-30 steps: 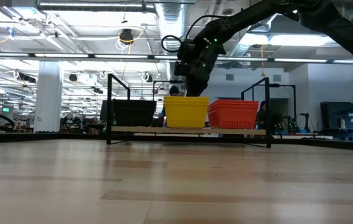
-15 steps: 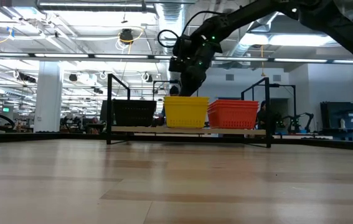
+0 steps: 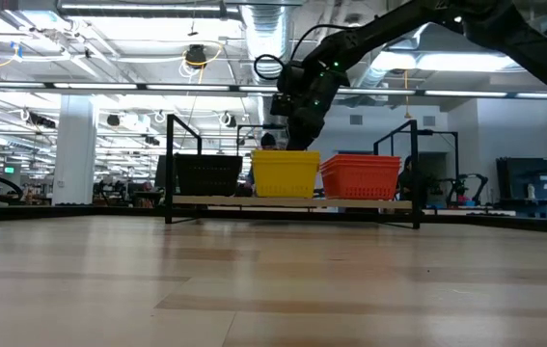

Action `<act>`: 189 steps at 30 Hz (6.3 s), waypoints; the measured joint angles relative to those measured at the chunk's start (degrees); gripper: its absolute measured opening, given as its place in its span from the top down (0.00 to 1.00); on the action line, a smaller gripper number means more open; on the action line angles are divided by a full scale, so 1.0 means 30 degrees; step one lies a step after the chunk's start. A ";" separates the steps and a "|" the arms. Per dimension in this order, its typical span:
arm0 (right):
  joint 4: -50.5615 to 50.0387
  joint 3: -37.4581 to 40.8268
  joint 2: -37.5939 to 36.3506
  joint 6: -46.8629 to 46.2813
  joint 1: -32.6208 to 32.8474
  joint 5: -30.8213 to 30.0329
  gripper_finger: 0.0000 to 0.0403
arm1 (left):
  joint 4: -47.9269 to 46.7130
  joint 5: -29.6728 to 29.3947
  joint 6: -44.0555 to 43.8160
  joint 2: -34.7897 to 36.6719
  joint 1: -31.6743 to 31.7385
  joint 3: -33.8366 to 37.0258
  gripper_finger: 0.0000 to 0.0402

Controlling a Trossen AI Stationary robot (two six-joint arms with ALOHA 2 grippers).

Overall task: Stack baskets on shelf by color
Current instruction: Adjust all the bins on the shelf

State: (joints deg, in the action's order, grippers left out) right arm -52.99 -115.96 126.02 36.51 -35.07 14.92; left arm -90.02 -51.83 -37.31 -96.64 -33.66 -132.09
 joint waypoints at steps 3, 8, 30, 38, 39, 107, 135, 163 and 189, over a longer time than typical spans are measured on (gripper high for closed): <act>0.0027 0.0000 0.0000 -0.0016 0.0015 0.0000 1.00 | 0.0000 0.0000 -0.0005 0.0000 -0.0005 0.0000 1.00; -0.0939 -0.0007 0.0000 -0.0606 0.0619 0.0010 1.00 | 0.0000 -0.0009 -0.0001 0.0000 0.0001 0.0000 1.00; -0.6559 -0.0015 -0.0015 0.0335 0.3332 -0.0012 1.00 | 0.0000 -0.0372 0.0294 0.0000 -0.0003 0.0000 1.00; -0.7849 -0.0015 -0.0015 0.0458 0.3264 -0.0015 1.00 | 0.0005 -0.0372 0.0294 0.0000 -0.0003 0.0000 1.00; -0.7826 -0.0015 -0.0015 0.0491 0.3251 -0.0017 1.00 | 0.0007 -0.0372 0.0295 0.0000 0.0002 0.0000 1.00; -0.8260 -0.6069 -1.6704 -0.4574 0.7559 -0.0160 1.00 | 1.0807 1.1370 0.8276 -0.0063 1.8517 1.4213 1.00; -0.8874 -0.6047 -1.5985 -0.5869 0.8036 -0.0546 0.99 | 1.3639 1.4408 0.9395 -0.3490 2.0275 1.4790 1.00; -0.8920 -0.6054 -1.5981 -0.5668 0.8036 -0.0532 0.99 | 1.2656 1.1201 1.0732 -0.3402 1.8202 1.0353 1.00; -0.9452 -0.5923 -1.5980 -0.6199 0.8058 -0.0504 0.99 | 1.1128 1.4169 1.1368 -0.6288 1.8537 1.0360 1.00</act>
State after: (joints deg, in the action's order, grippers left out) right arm -81.34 -133.73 78.08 17.92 -10.90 13.41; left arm -56.63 -9.33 -3.20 -115.50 21.96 -101.01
